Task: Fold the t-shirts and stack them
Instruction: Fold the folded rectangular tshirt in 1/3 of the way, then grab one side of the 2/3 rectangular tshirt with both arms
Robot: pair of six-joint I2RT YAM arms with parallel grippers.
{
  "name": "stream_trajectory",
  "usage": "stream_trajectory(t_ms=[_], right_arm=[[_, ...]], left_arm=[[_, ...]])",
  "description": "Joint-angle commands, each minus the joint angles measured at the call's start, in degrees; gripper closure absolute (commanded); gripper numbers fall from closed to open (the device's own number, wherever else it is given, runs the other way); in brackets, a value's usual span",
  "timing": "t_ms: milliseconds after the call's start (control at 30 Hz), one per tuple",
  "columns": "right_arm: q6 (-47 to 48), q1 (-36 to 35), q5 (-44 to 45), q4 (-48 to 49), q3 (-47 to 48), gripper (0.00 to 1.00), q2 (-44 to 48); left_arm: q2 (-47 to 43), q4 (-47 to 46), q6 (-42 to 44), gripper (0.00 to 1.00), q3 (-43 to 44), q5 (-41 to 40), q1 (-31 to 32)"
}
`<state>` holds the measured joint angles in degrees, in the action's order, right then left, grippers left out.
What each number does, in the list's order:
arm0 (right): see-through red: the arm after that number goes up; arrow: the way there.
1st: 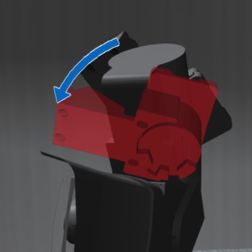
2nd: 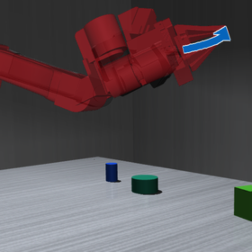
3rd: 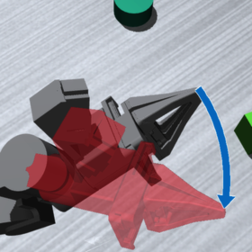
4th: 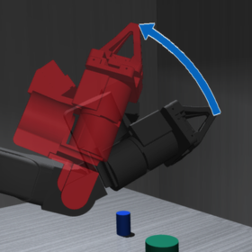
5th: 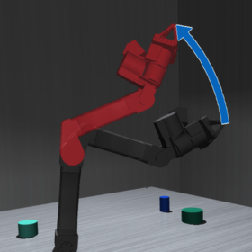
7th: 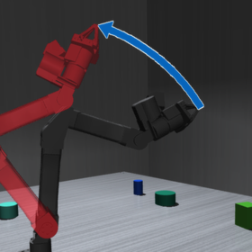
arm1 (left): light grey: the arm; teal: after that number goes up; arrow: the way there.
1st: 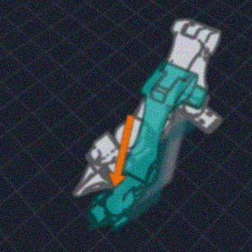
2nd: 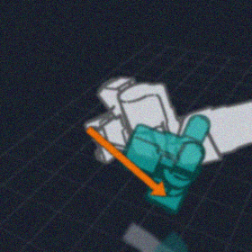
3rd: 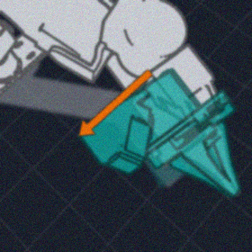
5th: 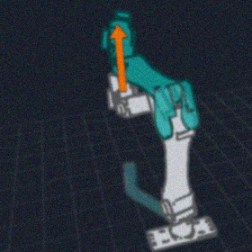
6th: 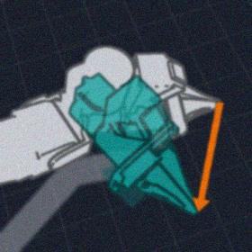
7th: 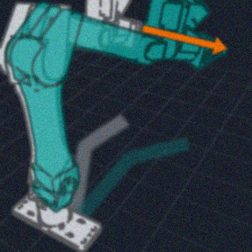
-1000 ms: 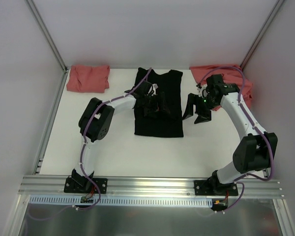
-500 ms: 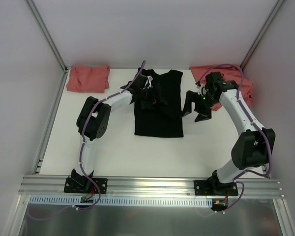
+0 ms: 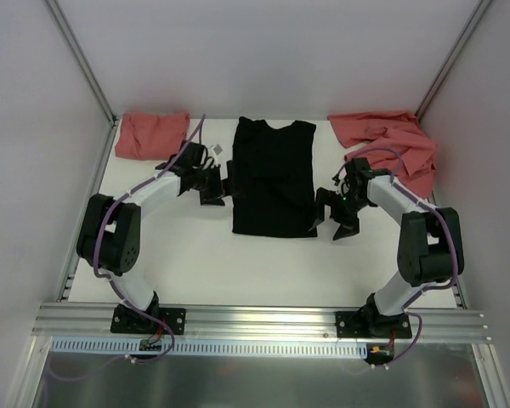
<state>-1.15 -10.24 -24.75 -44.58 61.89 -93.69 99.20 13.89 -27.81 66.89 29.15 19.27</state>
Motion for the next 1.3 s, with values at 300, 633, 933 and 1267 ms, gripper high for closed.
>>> stream_trajectory(t_ms=[300, 633, 933, 1267], right_arm=[[-2.10, 0.05, -4.16, 13.99, -0.80, 0.01, -5.71], [-4.74, 0.04, -6.54, 19.35, -1.42, 0.03, -9.93], [-7.37, 0.04, -8.03, 22.08, -1.94, 0.13, -12.13], [-6.69, 0.04, -7.33, 20.33, -7.04, 0.15, -7.74]], left_arm=[[3.88, -5.89, 1.89, 0.02, -12.84, 14.36, -3.36], [8.91, -5.89, 1.80, 0.05, -12.05, 16.91, -2.22], [11.89, -6.42, 0.22, 0.19, -11.44, 17.70, 1.21], [13.74, -5.54, -0.49, 0.24, -8.54, 16.73, 2.62]])
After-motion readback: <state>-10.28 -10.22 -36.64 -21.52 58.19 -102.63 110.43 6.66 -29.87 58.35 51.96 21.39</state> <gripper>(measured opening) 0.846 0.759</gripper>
